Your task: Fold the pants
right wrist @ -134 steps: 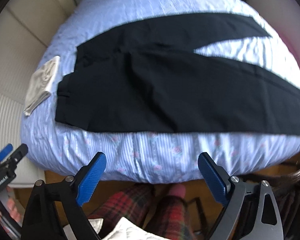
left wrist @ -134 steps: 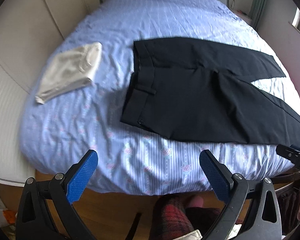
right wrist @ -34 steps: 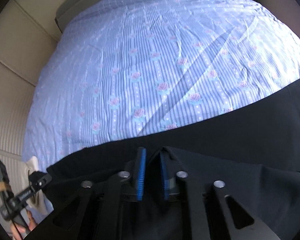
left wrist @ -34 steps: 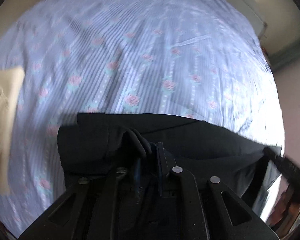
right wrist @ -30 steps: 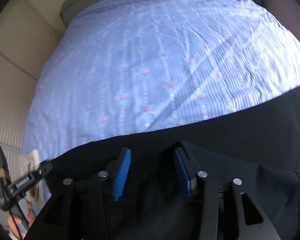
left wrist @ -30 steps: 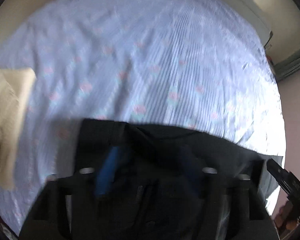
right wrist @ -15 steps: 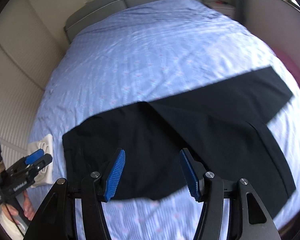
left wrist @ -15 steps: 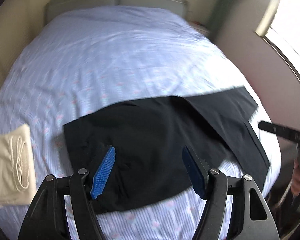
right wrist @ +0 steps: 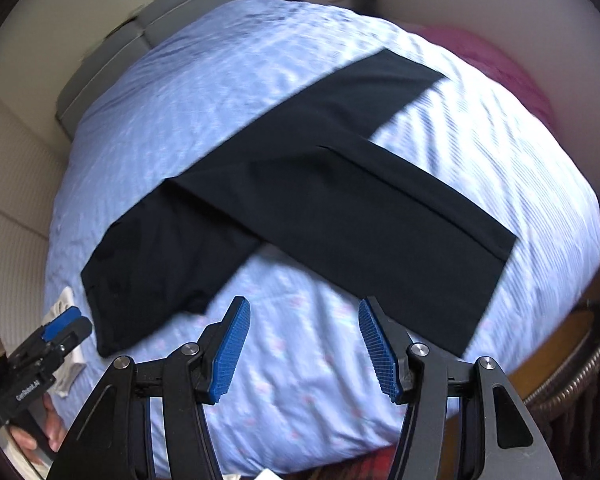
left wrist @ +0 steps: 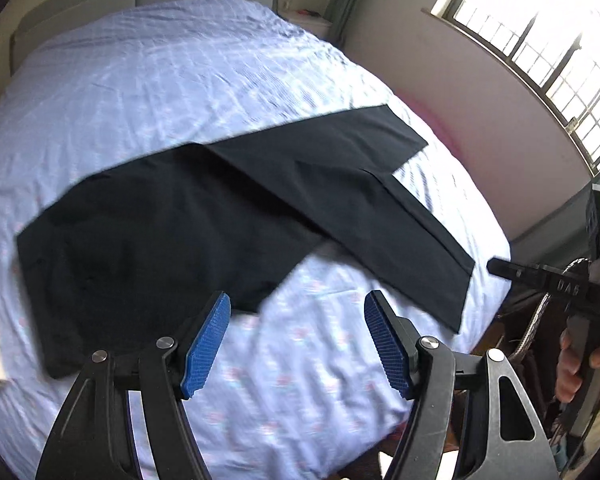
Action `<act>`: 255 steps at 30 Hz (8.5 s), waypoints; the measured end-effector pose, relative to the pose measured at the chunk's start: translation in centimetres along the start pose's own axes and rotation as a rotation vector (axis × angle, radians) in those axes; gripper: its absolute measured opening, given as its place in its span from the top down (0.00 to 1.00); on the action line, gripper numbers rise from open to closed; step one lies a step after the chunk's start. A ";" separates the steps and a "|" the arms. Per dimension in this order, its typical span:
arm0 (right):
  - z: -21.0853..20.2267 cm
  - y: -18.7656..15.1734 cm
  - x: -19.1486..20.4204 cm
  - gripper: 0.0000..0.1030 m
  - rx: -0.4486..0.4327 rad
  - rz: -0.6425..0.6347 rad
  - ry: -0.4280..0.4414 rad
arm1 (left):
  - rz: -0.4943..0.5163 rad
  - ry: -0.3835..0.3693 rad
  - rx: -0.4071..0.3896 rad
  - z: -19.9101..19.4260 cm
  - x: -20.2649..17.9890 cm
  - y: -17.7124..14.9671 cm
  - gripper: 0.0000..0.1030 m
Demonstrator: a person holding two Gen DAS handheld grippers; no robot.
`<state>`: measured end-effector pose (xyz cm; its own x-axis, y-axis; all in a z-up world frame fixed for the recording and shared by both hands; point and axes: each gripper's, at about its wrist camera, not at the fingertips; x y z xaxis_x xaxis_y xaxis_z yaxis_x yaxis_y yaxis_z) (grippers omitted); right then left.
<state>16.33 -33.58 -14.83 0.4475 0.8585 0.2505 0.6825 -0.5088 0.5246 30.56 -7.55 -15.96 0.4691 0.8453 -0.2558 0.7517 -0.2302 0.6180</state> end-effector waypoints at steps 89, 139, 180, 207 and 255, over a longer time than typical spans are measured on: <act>25.5 34.9 -21.9 0.43 -0.108 0.282 0.005 | 0.253 0.042 0.035 38.1 -16.5 27.5 0.33; 18.0 -6.2 40.4 0.43 0.284 -0.486 0.291 | -0.246 0.194 -0.028 2.5 42.1 1.7 0.17; 18.2 -8.6 43.5 0.43 0.327 -0.604 0.340 | -0.546 0.115 0.010 5.5 47.1 -2.3 0.85; 14.5 -10.6 22.7 0.43 0.400 -0.425 0.177 | -0.978 0.352 -0.200 -0.8 30.2 -16.6 0.21; 17.0 -4.7 27.6 0.50 0.269 -0.726 0.471 | -0.814 0.819 -0.185 -0.2 31.9 -6.4 0.75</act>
<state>35.30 -8.62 -24.24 -0.3880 0.8810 0.2707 0.8432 0.2207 0.4903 40.58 20.97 -27.95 -0.6098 0.7846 -0.1117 0.5823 0.5392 0.6085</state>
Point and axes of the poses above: each gripper's, at about its wrist camera, not at the fingertips, and z roughly the way its jaws point, x to its left, y to its top, and after that the axes turned 12 degrees about -x, right-handed
